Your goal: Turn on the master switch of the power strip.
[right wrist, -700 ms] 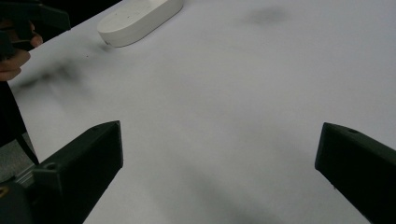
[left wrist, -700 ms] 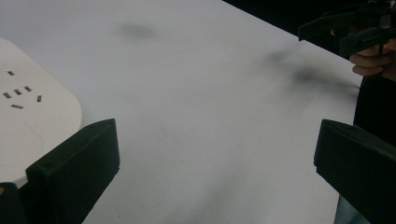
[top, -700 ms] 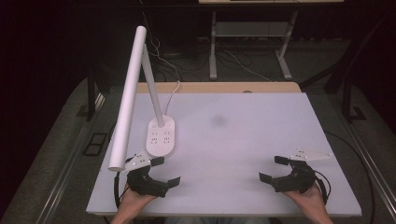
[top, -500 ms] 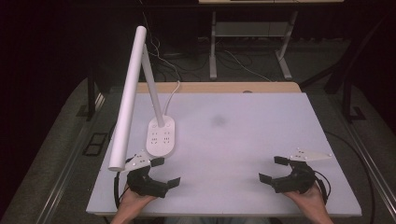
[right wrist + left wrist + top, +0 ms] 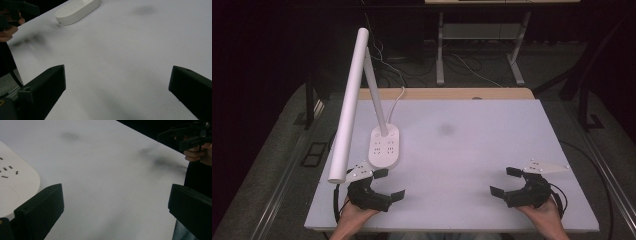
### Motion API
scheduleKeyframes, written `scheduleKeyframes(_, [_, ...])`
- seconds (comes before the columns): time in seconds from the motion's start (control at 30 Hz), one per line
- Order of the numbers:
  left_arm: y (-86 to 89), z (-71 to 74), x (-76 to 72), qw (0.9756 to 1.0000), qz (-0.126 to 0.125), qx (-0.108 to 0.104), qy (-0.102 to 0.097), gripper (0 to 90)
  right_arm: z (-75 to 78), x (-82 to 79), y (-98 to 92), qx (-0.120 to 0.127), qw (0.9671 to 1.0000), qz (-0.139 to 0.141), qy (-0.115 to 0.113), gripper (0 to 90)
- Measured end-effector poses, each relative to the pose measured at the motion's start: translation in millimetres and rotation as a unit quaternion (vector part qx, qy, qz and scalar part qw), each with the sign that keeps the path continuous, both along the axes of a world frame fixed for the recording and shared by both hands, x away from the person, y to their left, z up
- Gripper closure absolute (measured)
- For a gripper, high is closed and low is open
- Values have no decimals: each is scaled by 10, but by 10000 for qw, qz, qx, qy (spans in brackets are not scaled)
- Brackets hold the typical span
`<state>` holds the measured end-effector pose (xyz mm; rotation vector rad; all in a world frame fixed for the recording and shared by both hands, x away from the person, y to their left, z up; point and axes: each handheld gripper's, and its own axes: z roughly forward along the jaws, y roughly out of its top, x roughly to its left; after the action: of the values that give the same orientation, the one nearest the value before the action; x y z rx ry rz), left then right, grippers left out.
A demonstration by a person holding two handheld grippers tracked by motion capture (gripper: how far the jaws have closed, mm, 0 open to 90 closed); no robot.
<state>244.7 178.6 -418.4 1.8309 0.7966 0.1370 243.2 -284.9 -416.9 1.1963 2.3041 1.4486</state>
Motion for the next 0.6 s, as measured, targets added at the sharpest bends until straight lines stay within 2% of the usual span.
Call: scheduleKeyframes(0.6, [12,69,28,9999,-5,111,123,0,3,1,-10,3,10000,-5,14,4])
